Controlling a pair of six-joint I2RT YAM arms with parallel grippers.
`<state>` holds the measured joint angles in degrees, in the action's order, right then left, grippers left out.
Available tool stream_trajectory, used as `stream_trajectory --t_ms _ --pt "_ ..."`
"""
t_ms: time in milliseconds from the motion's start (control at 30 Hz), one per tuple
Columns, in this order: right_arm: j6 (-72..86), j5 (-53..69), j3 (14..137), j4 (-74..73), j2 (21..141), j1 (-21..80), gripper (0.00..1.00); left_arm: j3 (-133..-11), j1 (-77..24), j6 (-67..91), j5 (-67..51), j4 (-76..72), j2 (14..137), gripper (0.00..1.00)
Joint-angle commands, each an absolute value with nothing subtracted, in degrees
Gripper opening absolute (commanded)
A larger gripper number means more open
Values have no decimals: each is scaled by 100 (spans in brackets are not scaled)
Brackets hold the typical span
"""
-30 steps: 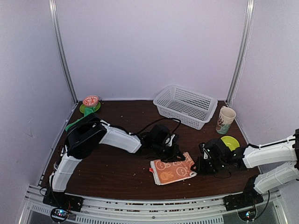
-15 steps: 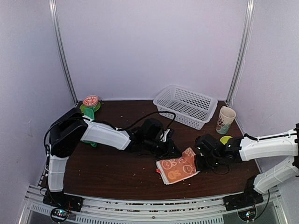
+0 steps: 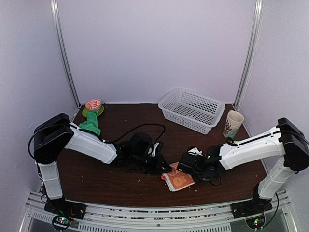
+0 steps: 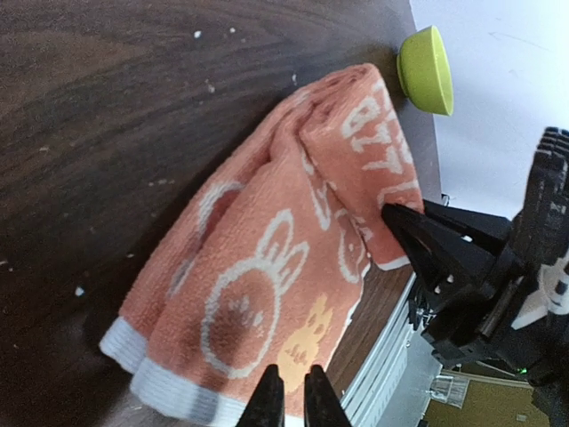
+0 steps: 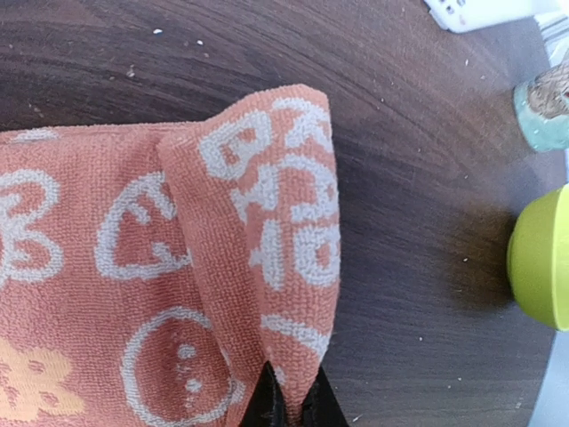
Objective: Roll the towels
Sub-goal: Roll the towel at the center of the board.
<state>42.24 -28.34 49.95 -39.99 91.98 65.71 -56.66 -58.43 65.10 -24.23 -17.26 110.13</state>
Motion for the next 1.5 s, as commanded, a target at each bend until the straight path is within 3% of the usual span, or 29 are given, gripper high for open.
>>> stream_trajectory --t_ms 0,300,433,833,1467 --pt "4472 -3689 5504 -4844 9668 6925 0 -5437 -5813 6614 -2250 -2316 10820 10" --pt "4626 -4052 6140 -5379 10360 7509 0 -5159 -5810 6711 -2215 -2665 10765 10" --pt "4599 -3984 6241 -5360 10409 7639 17 -5074 -5810 6749 -2224 -2776 10770 10" --pt "3964 -3346 5677 -4316 9842 7710 42 -5133 -5810 6731 -2215 -2769 10796 10" --pt "3197 -2250 5235 -3216 9400 7684 53 -5879 -5682 6578 -2464 -2603 11071 10"
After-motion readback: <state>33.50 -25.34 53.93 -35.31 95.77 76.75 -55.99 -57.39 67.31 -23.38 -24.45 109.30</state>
